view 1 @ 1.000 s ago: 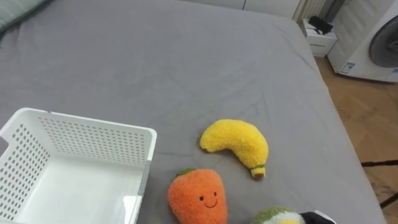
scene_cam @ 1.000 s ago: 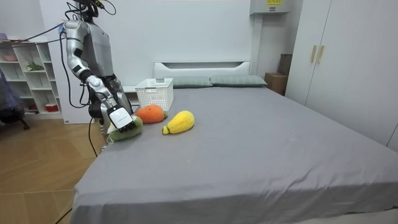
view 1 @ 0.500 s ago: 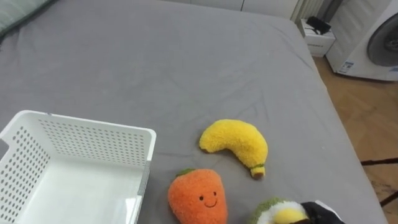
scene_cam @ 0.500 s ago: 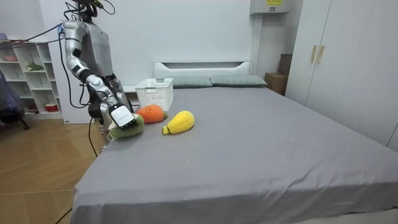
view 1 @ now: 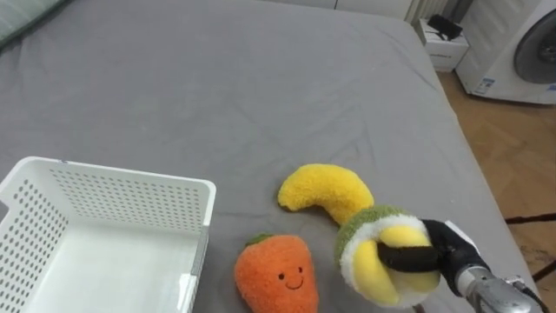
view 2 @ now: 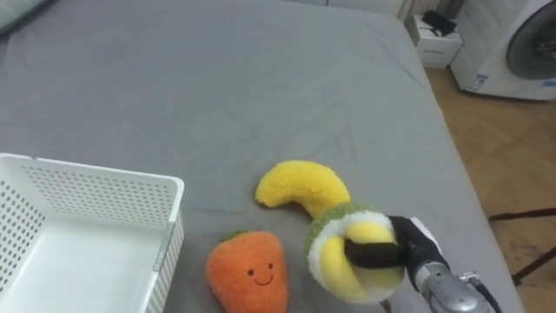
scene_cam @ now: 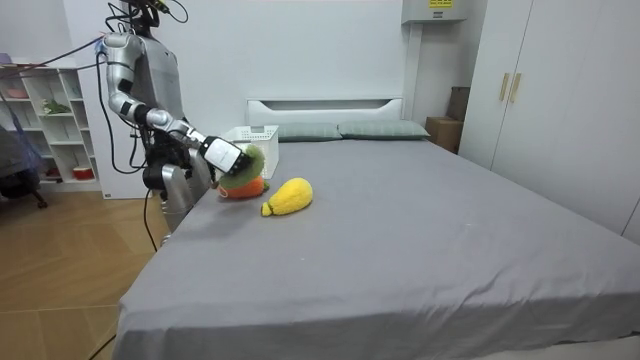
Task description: Collect toys from the bed
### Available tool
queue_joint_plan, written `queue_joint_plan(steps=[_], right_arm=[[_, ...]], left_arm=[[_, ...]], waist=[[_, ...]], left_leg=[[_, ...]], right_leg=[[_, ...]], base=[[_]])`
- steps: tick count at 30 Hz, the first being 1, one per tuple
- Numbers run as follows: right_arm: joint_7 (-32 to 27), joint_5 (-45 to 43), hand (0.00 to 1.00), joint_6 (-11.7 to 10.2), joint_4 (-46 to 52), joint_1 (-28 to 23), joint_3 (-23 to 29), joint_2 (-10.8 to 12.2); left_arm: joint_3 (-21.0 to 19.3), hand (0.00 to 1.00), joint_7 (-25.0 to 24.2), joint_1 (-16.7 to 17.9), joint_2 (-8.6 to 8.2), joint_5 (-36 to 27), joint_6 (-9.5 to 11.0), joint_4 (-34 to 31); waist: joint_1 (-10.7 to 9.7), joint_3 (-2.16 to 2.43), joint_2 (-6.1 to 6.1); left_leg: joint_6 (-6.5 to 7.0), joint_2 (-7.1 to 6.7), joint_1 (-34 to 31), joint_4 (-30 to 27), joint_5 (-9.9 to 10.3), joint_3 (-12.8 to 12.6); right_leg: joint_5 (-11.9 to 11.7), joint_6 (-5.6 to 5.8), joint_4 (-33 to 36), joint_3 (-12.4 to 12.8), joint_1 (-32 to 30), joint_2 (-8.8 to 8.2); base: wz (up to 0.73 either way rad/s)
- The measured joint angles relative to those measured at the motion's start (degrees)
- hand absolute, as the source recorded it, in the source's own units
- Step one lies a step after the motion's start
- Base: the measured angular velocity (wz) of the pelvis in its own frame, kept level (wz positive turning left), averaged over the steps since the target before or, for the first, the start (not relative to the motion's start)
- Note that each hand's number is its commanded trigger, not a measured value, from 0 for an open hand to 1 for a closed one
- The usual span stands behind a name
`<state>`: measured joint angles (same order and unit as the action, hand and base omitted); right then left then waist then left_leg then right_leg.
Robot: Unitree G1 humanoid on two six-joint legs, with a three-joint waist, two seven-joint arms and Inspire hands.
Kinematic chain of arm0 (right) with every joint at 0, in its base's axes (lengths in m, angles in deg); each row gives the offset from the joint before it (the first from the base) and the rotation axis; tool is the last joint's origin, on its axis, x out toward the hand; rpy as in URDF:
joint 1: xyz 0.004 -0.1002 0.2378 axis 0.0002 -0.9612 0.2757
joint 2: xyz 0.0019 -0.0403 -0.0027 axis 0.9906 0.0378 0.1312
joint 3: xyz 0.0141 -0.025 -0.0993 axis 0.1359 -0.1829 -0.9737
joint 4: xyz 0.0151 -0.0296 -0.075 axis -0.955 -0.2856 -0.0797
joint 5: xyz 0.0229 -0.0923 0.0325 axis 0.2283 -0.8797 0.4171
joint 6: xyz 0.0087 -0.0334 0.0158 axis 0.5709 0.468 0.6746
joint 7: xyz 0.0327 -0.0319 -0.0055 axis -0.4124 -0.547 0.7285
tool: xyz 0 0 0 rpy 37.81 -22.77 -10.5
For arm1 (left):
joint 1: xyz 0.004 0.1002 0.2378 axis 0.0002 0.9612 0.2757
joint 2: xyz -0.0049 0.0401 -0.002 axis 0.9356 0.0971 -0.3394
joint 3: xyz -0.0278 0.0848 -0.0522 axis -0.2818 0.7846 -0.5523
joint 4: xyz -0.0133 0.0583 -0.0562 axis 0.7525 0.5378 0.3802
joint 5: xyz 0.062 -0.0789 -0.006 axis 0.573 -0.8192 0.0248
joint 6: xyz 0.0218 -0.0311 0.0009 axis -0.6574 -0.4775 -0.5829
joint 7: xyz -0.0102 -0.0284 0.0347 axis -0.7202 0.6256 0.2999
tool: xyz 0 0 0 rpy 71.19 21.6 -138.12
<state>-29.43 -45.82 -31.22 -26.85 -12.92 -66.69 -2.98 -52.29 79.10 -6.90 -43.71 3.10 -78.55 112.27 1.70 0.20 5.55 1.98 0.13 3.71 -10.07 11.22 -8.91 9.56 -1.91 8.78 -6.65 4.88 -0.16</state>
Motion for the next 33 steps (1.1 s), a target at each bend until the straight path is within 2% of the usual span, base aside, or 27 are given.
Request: queue_joint_plan(steps=[6,13,22,24,27,33], right_arm=[[-0.74,0.77,1.0,0.01,6.19,0.01,0.1,0.0],[-2.08,1.05,1.0,0.0,9.41,0.12,0.04,-0.01],[-3.46,4.67,1.0,-0.14,10.98,4.43,-0.41,-0.04],[-3.84,4.55,1.0,-0.14,11.22,5.42,-0.84,-0.04],[-4.04,4.6,1.0,-0.14,11.57,7.14,-1.96,-0.04],[-5.34,5.18,1.0,-0.19,14.01,10.53,-3.84,-0.06]], left_arm=[[0.05,0.0,0.68,0.3,-1.11,0.06,0.74,-0.07],[0.07,0.0,0.79,-0.02,-1.43,0.04,1.04,-0.14],[0.24,0.0,0.76,-1.41,-1.56,-0.03,1.51,-0.23],[0.27,0.0,0.83,-1.29,-1.55,-0.08,1.88,-0.19],[0.4,0.0,1.85,-1.06,-1.54,-0.04,2.68,-0.17],[1.74,0.0,2.03,-0.43,-1.58,0.0,2.67,0.02]], waist=[[0.06,0.09,-0.42],[0.25,0.05,-0.51],[0.65,0.0,-0.61],[1.83,-0.09,-0.5],[2.47,-0.38,-0.03],[3.99,-0.27,0.41]], left_leg=[[0.01,-0.04,-0.11,-0.05,0.0,0.06],[0.01,-0.05,-0.11,-0.12,-0.01,0.06],[0.01,0.01,0.07,0.17,-0.01,-0.3],[0.0,0.02,-0.14,0.22,-0.02,-0.33],[-0.02,0.02,-0.54,0.13,-0.03,-0.27],[0.03,-0.17,-1.26,-0.09,-0.05,0.51]], right_leg=[[-0.01,0.02,0.13,-0.43,0.09,-0.14],[-0.01,0.02,0.07,-0.25,-0.05,-0.11],[-0.02,0.01,0.19,0.01,-0.29,0.04],[-0.02,0.01,0.57,0.13,-0.67,0.16],[-0.01,0.0,0.84,0.04,-1.07,0.02],[0.01,0.04,0.55,-0.99,-1.1,-0.22]], base=[[0.0],[0.0],[0.0],[-0.05],[0.0],[0.07]])
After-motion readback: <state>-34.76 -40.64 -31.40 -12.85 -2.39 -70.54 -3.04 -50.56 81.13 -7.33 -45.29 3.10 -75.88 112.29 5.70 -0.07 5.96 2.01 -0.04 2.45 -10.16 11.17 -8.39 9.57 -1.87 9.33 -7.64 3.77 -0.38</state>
